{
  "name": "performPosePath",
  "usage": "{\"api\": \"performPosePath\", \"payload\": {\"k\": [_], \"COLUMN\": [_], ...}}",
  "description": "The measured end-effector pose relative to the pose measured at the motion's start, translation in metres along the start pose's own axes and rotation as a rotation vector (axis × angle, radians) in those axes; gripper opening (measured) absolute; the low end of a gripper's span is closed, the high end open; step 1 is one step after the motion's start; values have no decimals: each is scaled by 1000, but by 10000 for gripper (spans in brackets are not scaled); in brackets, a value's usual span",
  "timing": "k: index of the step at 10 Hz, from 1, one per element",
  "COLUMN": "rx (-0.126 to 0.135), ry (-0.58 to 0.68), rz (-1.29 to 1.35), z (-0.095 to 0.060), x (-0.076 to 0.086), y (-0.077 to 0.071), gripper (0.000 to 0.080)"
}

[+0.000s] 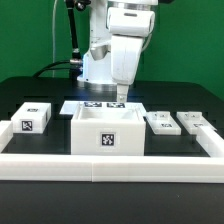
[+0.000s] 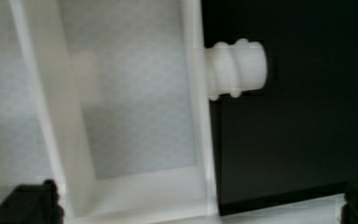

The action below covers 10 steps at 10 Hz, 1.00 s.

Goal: Assemble cabinet

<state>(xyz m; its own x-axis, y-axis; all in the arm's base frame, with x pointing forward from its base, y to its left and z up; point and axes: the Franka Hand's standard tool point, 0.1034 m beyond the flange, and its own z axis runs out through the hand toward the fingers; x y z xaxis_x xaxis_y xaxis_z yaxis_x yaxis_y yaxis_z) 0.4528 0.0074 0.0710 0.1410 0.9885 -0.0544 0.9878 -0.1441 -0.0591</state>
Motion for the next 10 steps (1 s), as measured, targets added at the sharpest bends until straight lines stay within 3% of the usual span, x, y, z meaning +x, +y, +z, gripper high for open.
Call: {"api": "performPosePath", "payload": {"k": [2, 10], "rx": [12, 61], "ry": [4, 13], "rz": [-4, -7], "z": [13, 52], "x": [0, -1], "y": [-12, -24], "gripper": [798, 798]}}
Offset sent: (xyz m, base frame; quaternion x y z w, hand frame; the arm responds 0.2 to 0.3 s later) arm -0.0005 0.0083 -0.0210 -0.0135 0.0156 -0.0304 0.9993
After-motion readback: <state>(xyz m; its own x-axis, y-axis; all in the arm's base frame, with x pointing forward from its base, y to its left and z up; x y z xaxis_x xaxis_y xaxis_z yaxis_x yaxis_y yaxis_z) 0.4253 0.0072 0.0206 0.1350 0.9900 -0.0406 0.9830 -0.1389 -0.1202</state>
